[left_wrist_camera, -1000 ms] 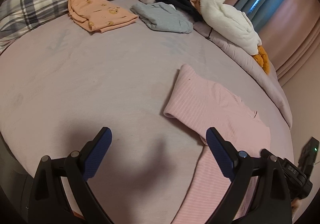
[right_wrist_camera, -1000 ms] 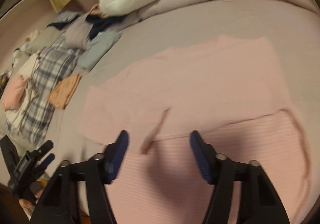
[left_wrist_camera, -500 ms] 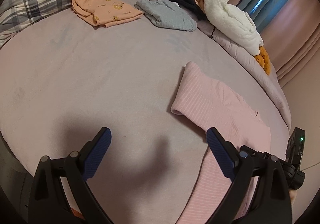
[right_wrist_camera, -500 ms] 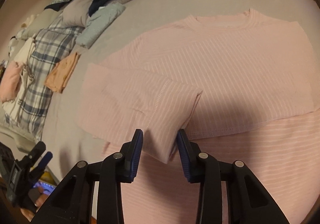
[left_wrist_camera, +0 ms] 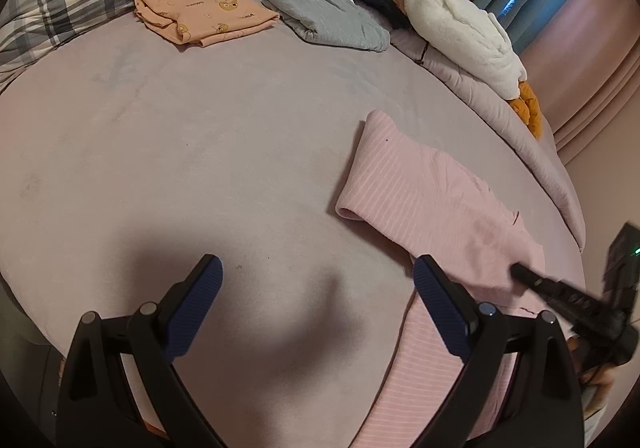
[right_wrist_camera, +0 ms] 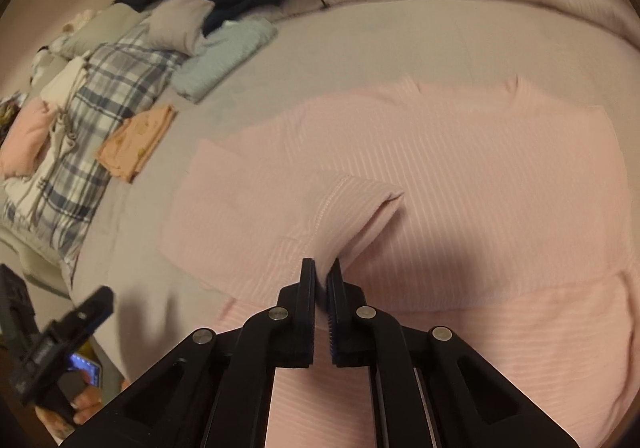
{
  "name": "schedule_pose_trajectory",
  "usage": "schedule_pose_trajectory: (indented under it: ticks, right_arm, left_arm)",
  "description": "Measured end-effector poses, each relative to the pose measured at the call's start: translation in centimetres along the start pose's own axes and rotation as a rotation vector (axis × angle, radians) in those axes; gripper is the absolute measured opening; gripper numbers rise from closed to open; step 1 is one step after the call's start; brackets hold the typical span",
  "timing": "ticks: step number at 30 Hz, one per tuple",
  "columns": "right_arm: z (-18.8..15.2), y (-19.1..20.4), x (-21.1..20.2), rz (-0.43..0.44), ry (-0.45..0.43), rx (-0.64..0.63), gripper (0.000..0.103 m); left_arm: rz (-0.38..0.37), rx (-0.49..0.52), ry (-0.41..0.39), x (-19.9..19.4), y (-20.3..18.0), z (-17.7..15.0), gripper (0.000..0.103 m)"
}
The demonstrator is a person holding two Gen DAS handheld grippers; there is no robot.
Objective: Fold small clothes
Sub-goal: 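Grasp the shirt side edge with the right gripper and lift it, then fold the held side inward over the shirt body with the right gripper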
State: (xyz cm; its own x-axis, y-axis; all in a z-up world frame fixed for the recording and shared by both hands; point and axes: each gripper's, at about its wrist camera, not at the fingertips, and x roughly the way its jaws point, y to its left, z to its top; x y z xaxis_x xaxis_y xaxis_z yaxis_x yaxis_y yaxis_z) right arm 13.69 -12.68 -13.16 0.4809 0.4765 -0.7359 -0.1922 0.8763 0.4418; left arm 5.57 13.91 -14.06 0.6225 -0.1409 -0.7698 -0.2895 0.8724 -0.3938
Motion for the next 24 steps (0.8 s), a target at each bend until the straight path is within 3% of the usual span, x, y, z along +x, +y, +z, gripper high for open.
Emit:
schedule_pose_trajectory:
  ticks: [9,17,24]
  right_arm:
    - [3.7,1.5,-4.3,0.026,-0.125,-0.067,0.006]
    - [6.7,1.6,-8.6,-0.015,-0.250,-0.107,0.006]
    - [7.8,1.1,-11.0,-0.062,-0.305,-0.131,0.006]
  left_arm:
    - [-0.003,-0.003,-0.004,0.0,-0.4,0.4,0.097]
    - [-0.005,0.004,0.003,0.4,-1.1,0.6,0.098]
    - [-0.008,0.024,0.010,0.8,-2.1,0.8,0.098]
